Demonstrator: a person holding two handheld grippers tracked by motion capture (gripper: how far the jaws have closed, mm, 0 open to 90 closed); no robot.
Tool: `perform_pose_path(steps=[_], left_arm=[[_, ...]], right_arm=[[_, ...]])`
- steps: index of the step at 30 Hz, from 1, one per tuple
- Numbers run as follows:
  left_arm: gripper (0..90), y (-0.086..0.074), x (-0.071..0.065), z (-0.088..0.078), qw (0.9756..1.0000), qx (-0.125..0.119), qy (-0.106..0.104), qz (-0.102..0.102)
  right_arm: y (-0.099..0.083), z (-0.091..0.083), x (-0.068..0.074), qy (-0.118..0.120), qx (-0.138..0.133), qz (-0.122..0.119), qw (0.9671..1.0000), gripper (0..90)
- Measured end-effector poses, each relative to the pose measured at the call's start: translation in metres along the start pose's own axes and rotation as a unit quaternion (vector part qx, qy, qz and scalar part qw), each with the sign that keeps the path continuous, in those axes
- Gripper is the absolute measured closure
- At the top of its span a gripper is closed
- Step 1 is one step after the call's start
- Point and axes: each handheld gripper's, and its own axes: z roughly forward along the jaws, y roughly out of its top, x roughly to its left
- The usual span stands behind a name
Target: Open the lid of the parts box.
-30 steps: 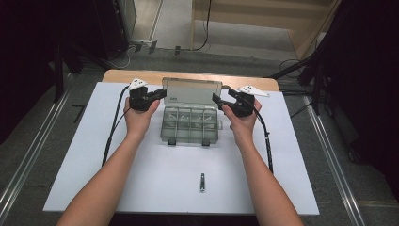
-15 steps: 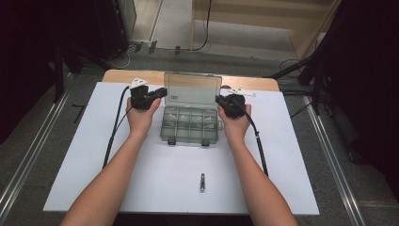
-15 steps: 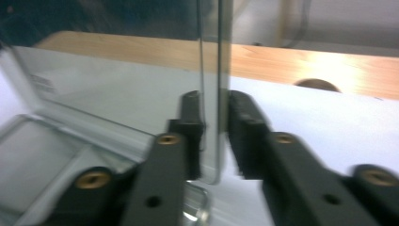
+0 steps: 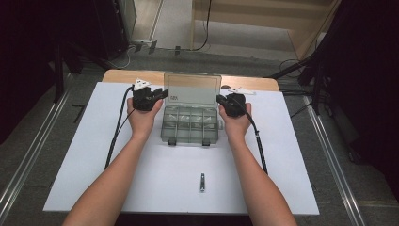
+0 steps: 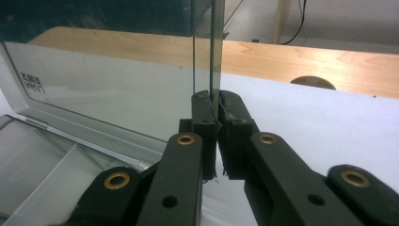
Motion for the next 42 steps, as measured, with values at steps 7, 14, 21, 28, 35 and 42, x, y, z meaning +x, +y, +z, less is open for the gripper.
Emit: perform_pose_path(steps=[7, 14, 21, 28, 35, 42], left_arm=[[74.3, -0.008, 0.008, 0.009, 0.9989, 0.034, -0.014, -0.028], [83.4, -0.007, 0.008, 0.014, 0.998, 0.044, -0.015, -0.042], [84.6, -0.002, 0.011, 0.019, 0.9963, 0.065, -0.019, -0.054], [84.4, 0.0, 0.014, 0.022, 0.9937, 0.076, -0.022, -0.079], [83.8, -0.002, 0.021, 0.029, 0.9881, 0.088, -0.029, -0.123], [83.2, -0.006, 0.023, 0.033, 0.9865, 0.093, -0.028, -0.132]], right_arm=[[0.0, 0.001, 0.0, 0.001, 0.0, -0.003, 1.0, 87.6], [0.003, 0.004, -0.001, -0.001, 0.01, 0.01, 0.9999, 87.5], [0.007, 0.008, -0.005, 0.009, 0.026, 0.035, 0.999, 87.2], [0.011, 0.013, -0.011, 0.023, 0.046, 0.057, 0.997, 86.7], [0.009, 0.021, -0.014, 0.018, 0.061, 0.068, 0.9956, 87.4], [0.005, 0.026, -0.021, 0.038, 0.072, 0.091, 0.9926, 87.2]])
